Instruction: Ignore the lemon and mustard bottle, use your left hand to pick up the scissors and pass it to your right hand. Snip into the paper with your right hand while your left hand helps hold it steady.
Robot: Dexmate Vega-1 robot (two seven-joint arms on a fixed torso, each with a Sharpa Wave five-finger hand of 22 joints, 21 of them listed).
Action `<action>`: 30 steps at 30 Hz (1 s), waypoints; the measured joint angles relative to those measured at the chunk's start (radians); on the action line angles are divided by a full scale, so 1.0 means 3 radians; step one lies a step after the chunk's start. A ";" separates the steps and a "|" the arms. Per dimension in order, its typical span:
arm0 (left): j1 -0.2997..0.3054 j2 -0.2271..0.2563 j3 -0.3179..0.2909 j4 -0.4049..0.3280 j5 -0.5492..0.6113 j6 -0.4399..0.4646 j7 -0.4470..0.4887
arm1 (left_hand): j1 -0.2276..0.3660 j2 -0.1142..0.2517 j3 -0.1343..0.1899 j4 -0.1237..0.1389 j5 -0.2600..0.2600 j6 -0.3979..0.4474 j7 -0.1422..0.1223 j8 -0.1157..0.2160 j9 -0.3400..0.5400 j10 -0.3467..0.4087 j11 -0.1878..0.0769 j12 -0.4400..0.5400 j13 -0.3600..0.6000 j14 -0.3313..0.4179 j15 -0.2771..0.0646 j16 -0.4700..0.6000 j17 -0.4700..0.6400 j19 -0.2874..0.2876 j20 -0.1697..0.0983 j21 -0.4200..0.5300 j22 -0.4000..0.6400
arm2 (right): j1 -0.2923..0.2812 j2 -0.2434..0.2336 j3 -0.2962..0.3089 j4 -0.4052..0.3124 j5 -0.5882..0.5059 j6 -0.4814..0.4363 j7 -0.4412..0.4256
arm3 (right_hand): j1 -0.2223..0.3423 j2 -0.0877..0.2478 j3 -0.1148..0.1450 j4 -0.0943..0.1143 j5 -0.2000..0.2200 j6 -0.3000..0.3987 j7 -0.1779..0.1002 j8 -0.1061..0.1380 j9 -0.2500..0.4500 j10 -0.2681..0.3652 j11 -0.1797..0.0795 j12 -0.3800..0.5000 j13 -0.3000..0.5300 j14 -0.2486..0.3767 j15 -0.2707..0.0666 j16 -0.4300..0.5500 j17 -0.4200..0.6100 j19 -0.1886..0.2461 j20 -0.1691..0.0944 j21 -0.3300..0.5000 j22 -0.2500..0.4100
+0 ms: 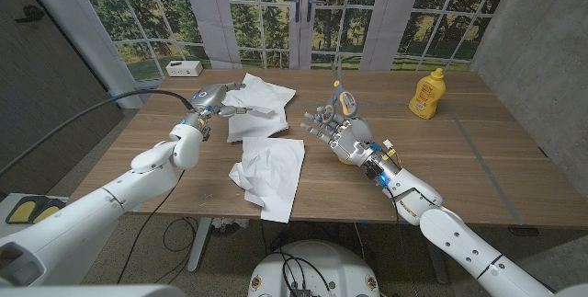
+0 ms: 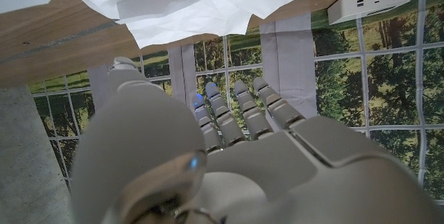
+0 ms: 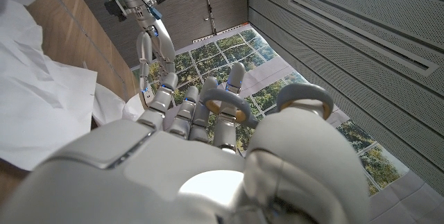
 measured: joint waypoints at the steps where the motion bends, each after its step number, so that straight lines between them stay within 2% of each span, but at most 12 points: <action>1: -0.0013 0.0000 0.0016 0.0000 0.0021 0.0013 -0.0010 | 0.0007 0.0007 0.0003 -0.0003 0.0000 0.0000 0.0000 0.0000 0.0000 0.0000 0.0000 0.0000 0.0000 0.0000 0.0000 0.0000 0.0000 0.0000 0.0000 -0.0002 0.0000 | -0.0005 -0.0001 0.0000 0.0000 0.0000 0.0000 0.0004 | 0.0000 0.0000 0.0001 0.0001 0.0000 0.0000 0.0000 0.0000 0.0000 0.0000 0.0000 0.0000 -0.0001 0.0000 0.0000 0.0000 0.0000 0.0000 0.0000 0.0000 0.0000; 9: -0.0086 -0.0008 0.0118 -0.0012 0.0202 0.0149 -0.0102 | 0.0055 0.0028 0.0023 -0.0023 0.0000 -0.0018 -0.0018 0.0000 0.0000 0.0003 0.0000 0.0000 0.0000 0.0000 0.0000 0.0000 0.0000 0.0000 0.0000 -0.0002 0.0000 | -0.0025 -0.0009 0.0001 -0.0012 0.0003 0.0023 0.0039 | 0.0018 0.0018 0.0000 0.0001 -0.0013 0.0000 0.0000 -0.0013 -0.0003 0.0000 0.0000 0.0001 -0.0008 0.0000 0.0000 0.0000 0.0000 0.0000 0.0000 0.0000 0.0000; 14: -0.0137 -0.0012 0.0218 -0.0029 0.0401 0.0248 -0.0145 | 0.0104 0.0051 0.0032 -0.0032 0.0030 0.0039 -0.0001 0.0000 0.0000 0.0158 -0.0001 0.0039 0.0000 0.0016 -0.0012 0.0026 0.0008 0.0000 0.0000 -0.0002 0.0000 | -0.0002 -0.0011 -0.0005 -0.0013 0.0009 0.0016 0.0066 | 0.0018 0.0018 0.0014 -0.0013 -0.0013 0.0000 0.0000 -0.0013 -0.0006 -0.0001 0.0000 0.0001 -0.0009 0.0000 0.0000 0.0000 0.0000 0.0000 0.0000 0.0000 0.0000; 23: -0.0210 -0.0065 0.0361 0.0001 0.0725 0.0442 -0.0147 | 0.0127 0.0073 0.0041 -0.0041 0.0029 0.0074 0.0000 0.0013 -0.0001 0.0228 0.0000 0.0065 0.0000 0.0051 -0.0010 0.0026 0.0008 0.0000 0.0000 -0.0002 0.0000 | 0.0055 -0.0012 -0.0033 0.0007 0.0023 -0.0048 0.0085 | 0.0018 0.0018 0.0014 -0.0013 -0.0013 0.0001 -0.0001 -0.0026 -0.0002 -0.0001 0.0001 0.0020 -0.0014 0.0000 0.0000 0.0000 0.0000 0.0007 -0.0007 0.0000 -0.0001; 30: -0.0269 -0.0070 0.0441 -0.0001 0.0916 0.0605 -0.0311 | 0.0182 0.0051 0.0064 -0.0065 0.0029 -0.0090 0.0006 -0.0050 -0.0010 0.0218 -0.0004 0.0049 0.0000 0.0000 0.0000 0.0026 0.0007 0.0000 0.0000 -0.0002 0.0001 | 0.0063 -0.0011 -0.0039 0.0011 0.0026 -0.0057 0.0095 | 0.0031 0.0031 0.0019 -0.0037 -0.0013 0.0001 -0.0001 -0.0026 0.0000 0.0001 -0.0002 0.0023 -0.0030 0.0000 0.0000 0.0000 0.0000 0.0007 -0.0007 0.0000 -0.0001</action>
